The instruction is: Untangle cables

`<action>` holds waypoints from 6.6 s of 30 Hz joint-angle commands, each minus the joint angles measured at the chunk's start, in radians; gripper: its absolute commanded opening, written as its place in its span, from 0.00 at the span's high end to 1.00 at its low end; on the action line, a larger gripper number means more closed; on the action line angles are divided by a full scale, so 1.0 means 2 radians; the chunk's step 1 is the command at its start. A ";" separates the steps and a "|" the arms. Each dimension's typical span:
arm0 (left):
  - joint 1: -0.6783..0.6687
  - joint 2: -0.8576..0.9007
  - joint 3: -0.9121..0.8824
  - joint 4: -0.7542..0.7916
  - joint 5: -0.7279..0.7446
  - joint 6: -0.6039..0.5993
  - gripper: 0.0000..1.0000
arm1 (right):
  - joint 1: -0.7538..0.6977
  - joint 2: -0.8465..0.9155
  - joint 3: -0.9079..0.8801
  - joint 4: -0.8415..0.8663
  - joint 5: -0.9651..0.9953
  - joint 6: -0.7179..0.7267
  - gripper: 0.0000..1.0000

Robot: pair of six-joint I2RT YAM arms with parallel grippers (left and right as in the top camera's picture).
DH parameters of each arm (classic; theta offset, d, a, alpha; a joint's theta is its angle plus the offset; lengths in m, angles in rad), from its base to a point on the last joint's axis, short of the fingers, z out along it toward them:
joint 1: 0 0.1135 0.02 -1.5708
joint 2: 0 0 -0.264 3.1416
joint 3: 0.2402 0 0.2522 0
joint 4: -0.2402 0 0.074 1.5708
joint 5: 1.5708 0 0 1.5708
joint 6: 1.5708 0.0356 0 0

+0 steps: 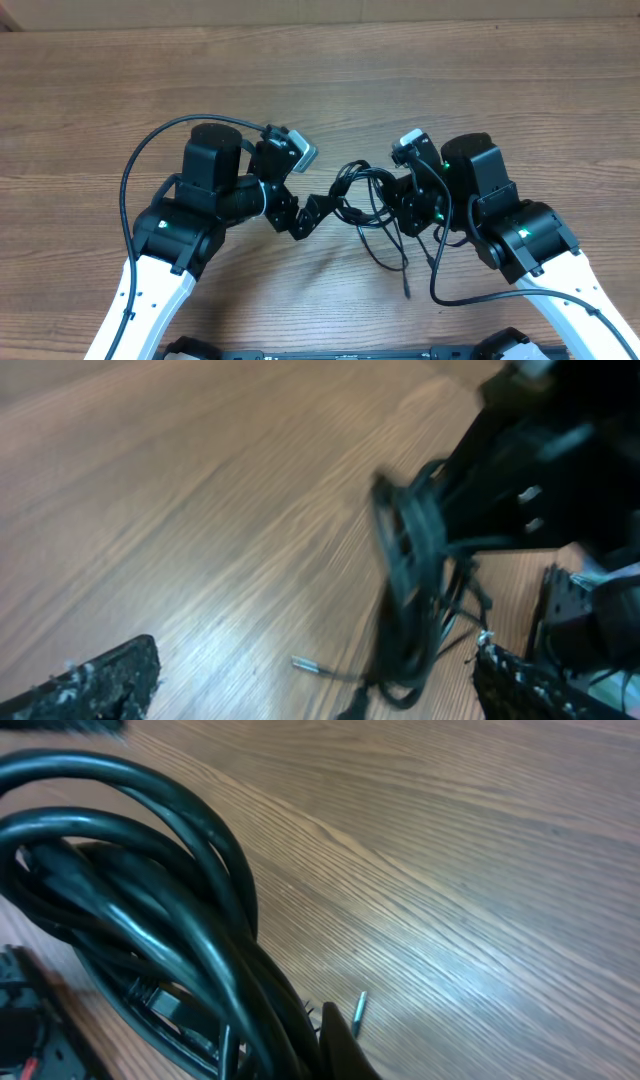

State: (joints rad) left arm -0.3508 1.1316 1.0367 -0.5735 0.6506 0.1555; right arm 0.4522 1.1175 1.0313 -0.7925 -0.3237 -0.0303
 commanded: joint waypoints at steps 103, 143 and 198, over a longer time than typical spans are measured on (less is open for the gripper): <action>0.077 0.004 0.014 0.064 0.249 0.001 0.96 | 0.002 0.075 0.009 0.129 -0.217 -0.029 0.71; -0.108 0.072 0.157 -0.094 -0.254 0.048 0.46 | 0.002 0.075 0.009 0.060 -0.175 -0.029 0.96; -0.116 0.190 0.205 -0.184 -0.334 0.120 0.56 | 0.002 0.075 0.009 0.043 -0.153 -0.029 0.96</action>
State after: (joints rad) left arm -0.5873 1.4738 1.4334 -0.9592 0.0666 0.3775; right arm 0.4576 1.2739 1.0451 -0.7120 -0.5953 -0.0784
